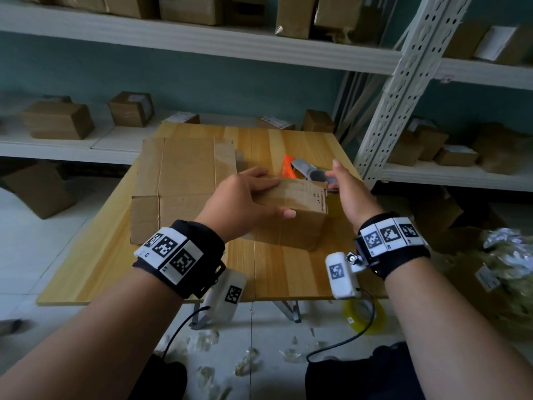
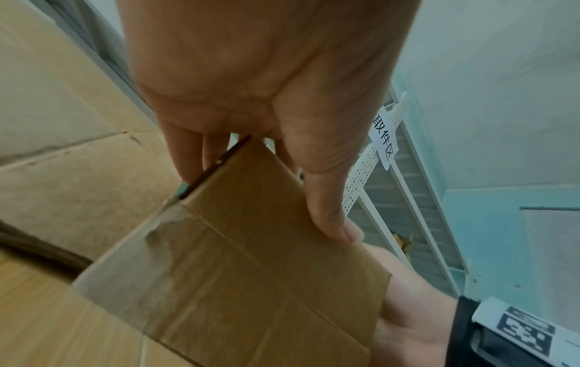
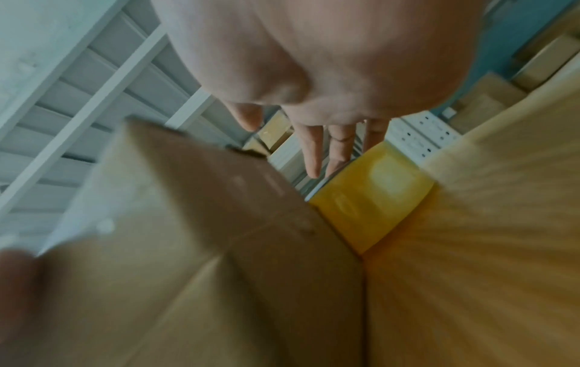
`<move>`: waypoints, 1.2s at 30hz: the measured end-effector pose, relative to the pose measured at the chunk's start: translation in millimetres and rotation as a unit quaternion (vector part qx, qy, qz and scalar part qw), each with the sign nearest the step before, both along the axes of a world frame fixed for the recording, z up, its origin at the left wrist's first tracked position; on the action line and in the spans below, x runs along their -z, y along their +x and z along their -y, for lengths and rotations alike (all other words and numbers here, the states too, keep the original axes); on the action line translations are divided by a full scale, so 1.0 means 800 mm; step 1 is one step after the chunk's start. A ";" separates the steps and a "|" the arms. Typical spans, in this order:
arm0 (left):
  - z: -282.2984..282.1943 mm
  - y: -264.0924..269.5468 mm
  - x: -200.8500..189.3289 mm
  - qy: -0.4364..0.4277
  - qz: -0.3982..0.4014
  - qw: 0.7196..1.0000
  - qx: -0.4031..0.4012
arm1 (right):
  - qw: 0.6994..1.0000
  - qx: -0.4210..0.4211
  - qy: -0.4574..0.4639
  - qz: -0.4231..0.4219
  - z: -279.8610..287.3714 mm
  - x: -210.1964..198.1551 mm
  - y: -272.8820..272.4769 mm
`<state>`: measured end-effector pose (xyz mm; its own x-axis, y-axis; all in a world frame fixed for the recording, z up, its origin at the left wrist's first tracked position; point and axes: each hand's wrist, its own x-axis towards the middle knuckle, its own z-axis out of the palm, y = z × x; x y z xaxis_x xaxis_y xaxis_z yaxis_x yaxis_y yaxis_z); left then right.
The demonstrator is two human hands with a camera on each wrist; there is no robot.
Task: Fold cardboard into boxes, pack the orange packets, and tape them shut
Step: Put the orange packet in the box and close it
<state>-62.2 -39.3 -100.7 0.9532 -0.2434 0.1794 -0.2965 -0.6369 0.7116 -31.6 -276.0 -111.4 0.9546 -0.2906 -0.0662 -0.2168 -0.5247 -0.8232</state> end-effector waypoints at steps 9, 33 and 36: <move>-0.004 -0.005 0.006 -0.030 0.001 0.999 -0.011 | 0.982 0.037 -0.179 -0.052 0.024 -0.024 -0.038; 0.024 -0.001 0.004 -0.024 0.002 0.998 -0.051 | 0.964 0.163 0.151 0.146 0.044 -0.043 -0.041; 0.021 0.005 0.005 -0.069 0.009 0.995 -0.077 | 0.935 0.196 0.228 0.190 0.043 -0.053 -0.054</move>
